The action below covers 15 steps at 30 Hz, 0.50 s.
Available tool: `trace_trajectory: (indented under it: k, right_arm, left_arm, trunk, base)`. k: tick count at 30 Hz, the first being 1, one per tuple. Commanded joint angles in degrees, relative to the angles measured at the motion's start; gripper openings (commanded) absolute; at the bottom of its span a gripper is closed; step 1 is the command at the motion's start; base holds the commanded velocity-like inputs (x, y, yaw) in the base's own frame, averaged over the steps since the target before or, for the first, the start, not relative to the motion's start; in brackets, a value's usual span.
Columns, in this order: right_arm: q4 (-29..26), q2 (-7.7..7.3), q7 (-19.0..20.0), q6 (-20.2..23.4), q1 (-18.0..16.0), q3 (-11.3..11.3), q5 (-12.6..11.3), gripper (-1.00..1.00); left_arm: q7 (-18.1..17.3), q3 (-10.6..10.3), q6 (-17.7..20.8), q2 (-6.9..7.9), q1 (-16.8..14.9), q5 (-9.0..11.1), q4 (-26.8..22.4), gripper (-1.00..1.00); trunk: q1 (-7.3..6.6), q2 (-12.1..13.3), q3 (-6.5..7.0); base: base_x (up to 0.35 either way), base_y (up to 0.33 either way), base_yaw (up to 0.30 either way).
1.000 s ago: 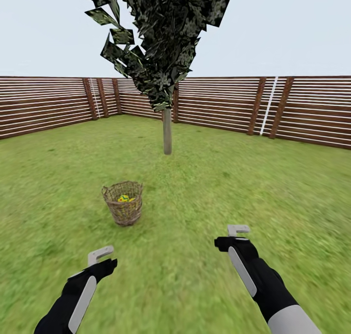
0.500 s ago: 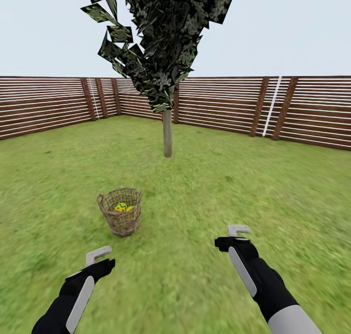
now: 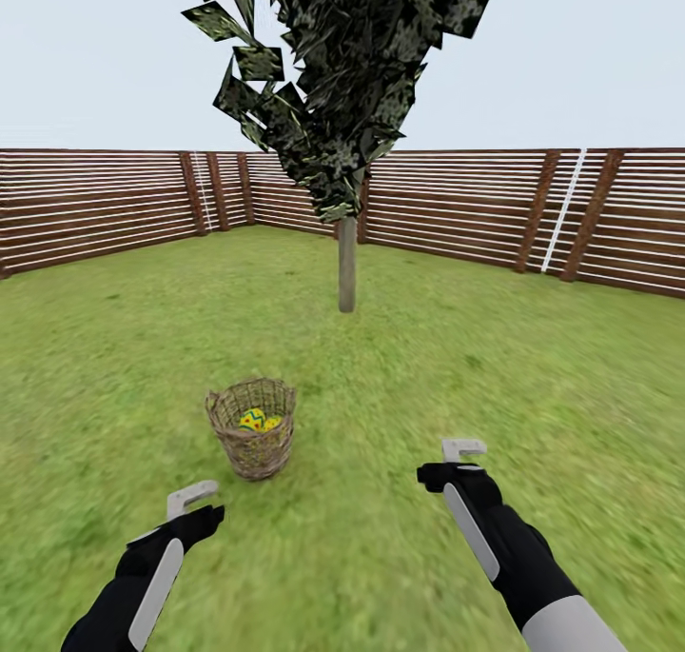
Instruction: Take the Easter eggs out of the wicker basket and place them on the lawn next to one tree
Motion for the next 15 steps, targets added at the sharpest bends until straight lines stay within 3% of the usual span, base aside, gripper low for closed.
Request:
trace_trajectory:
  k: [1, 6, 9, 10, 13, 14, 15]
  right_arm:
    - [-0.07, -0.10, -0.59, 0.16, -0.04, 0.14, -0.63, 1.00]
    - [-0.08, -0.71, -0.50, 0.27, -0.04, -0.32, -0.81, 1.00]
    - [-0.06, -1.28, -0.34, 0.28, -0.04, -2.01, -0.92, 1.00]
    - [-0.05, -1.33, -0.29, 0.31, -0.04, -2.53, -0.89, 1.00]
    - [-0.05, -1.36, -0.26, 0.35, -0.04, -2.82, -0.87, 1.00]
    - [-0.05, -1.38, -0.25, 0.38, -0.04, -2.84, -0.89, 1.00]
    - [-0.05, -1.49, -0.20, 0.43, -0.04, -2.98, -0.95, 1.00]
  left_arm:
    - [0.46, -0.09, 0.20, 0.01, -0.05, 0.58, -0.01, 1.00]
    - [0.38, -0.25, 0.78, 0.27, -0.06, -1.02, 0.69, 1.00]
    - [0.03, -0.10, 2.27, 1.00, -0.05, -4.60, 2.34, 1.00]
    - [-0.40, 0.26, 2.54, 2.92, -0.06, -6.32, 3.07, 1.00]
    - [-3.43, 1.05, 2.42, 9.16, -0.04, -7.47, 6.00, 1.00]
    - [-4.13, 1.13, 2.42, 9.88, -0.05, -7.56, 6.25, 1.00]
    - [-8.20, 1.71, 2.65, 12.38, -0.05, -7.82, 7.23, 1.00]
  trunk:
    - [0.03, -0.03, -0.06]
    - [0.03, -0.03, -0.06]
    - [0.03, -0.03, -0.06]
    - [0.03, -0.03, -0.06]
    - [0.03, -0.03, -0.06]
    - [0.03, -0.03, -0.06]
    - [0.03, -0.03, -0.06]
  base:
    - [0.324, 0.102, 0.138]
    - [0.324, 0.089, 0.052]
    - [0.324, 0.065, 0.008]
    - [0.321, 0.120, 0.003]
    - [0.319, 0.149, 0.001]
    - [0.318, 0.163, 0.001]
    - [0.318, 0.171, 0.000]
